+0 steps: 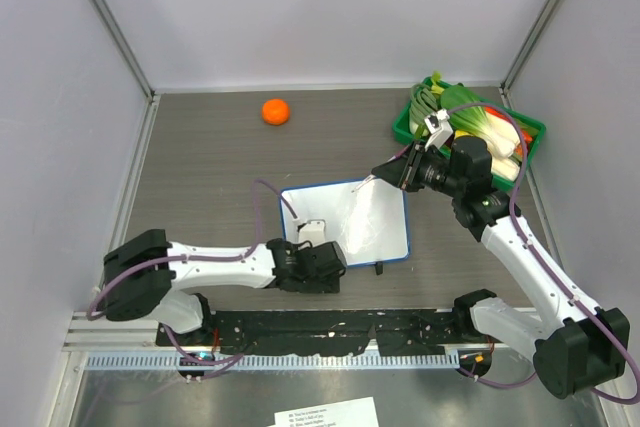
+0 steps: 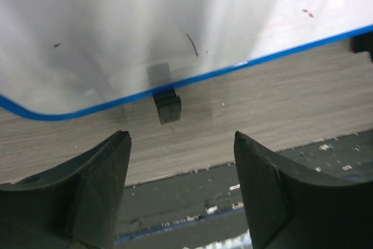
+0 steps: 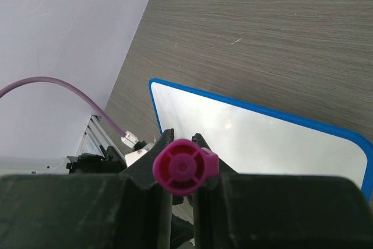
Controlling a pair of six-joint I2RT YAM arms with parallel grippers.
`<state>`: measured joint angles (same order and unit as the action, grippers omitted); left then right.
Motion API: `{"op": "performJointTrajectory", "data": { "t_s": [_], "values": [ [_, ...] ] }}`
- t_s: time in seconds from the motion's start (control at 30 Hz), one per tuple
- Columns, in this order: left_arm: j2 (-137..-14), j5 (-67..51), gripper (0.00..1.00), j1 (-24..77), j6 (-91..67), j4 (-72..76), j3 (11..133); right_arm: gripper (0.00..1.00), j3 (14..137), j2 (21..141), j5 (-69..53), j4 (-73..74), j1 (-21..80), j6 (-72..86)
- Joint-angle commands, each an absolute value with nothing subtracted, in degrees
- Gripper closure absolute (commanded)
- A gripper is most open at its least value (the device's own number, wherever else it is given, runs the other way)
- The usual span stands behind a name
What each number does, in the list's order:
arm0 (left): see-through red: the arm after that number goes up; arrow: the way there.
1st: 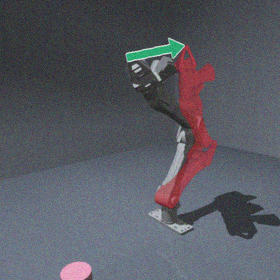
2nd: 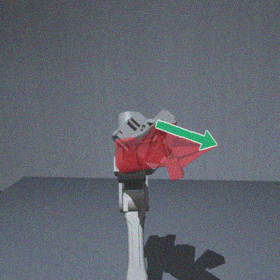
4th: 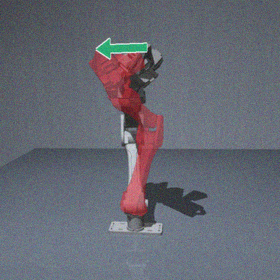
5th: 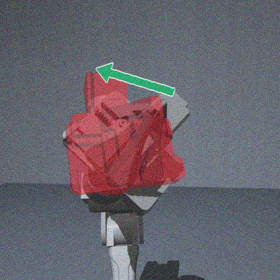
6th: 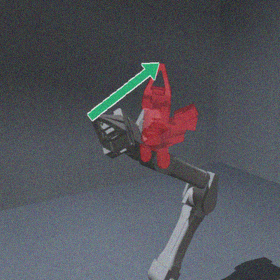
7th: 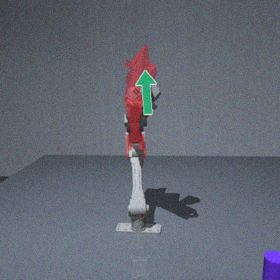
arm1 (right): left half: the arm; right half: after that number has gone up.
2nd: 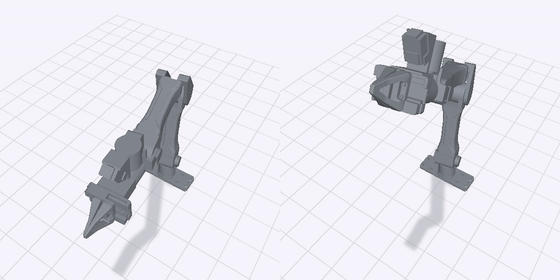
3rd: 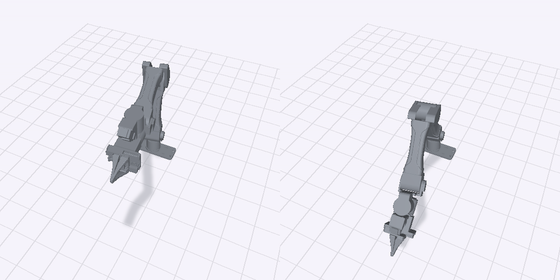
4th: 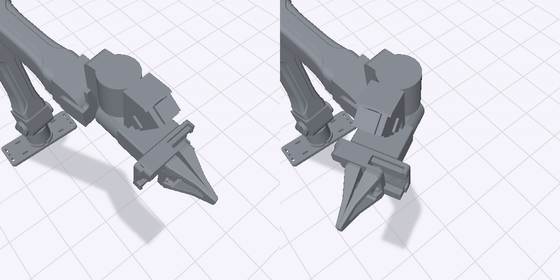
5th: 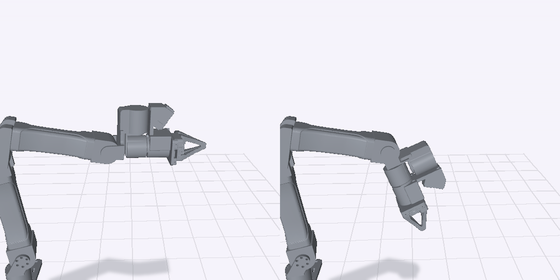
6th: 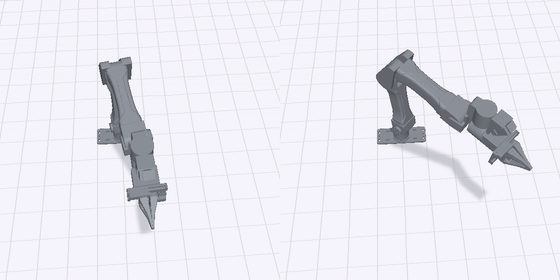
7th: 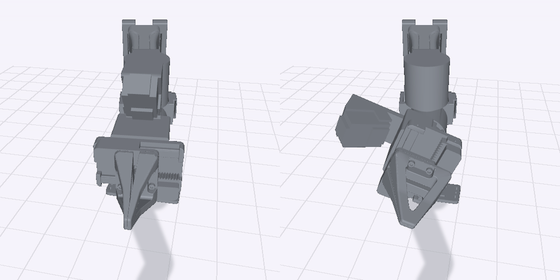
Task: Write a sentence on the whiteboard
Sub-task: Move the whiteboard to the center of the board.
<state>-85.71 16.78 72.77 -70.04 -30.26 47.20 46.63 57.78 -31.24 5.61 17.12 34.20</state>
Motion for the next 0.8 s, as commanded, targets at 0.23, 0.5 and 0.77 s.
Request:
{"op": "performJointTrajectory", "data": {
  "t_s": [0.23, 0.5, 0.77],
  "values": [
    [-69.3, 19.4, 0.03, 71.8, -64.1, -39.5, 49.7, 0.99, 47.4, 56.0, -31.5, 3.4, 16.8, 34.8],
    [-65.3, 10.6, 0.00, 62.0, -51.8, -39.0, 52.9, 0.99, 46.7, 55.0, -30.8, 7.7, 16.9, 35.5],
    [-56.6, 6.8, 0.00, 55.7, -46.6, -43.2, 51.4, 0.99, 51.3, 51.7, -31.0, 19.1, 17.0, 32.5]
  ]
}}
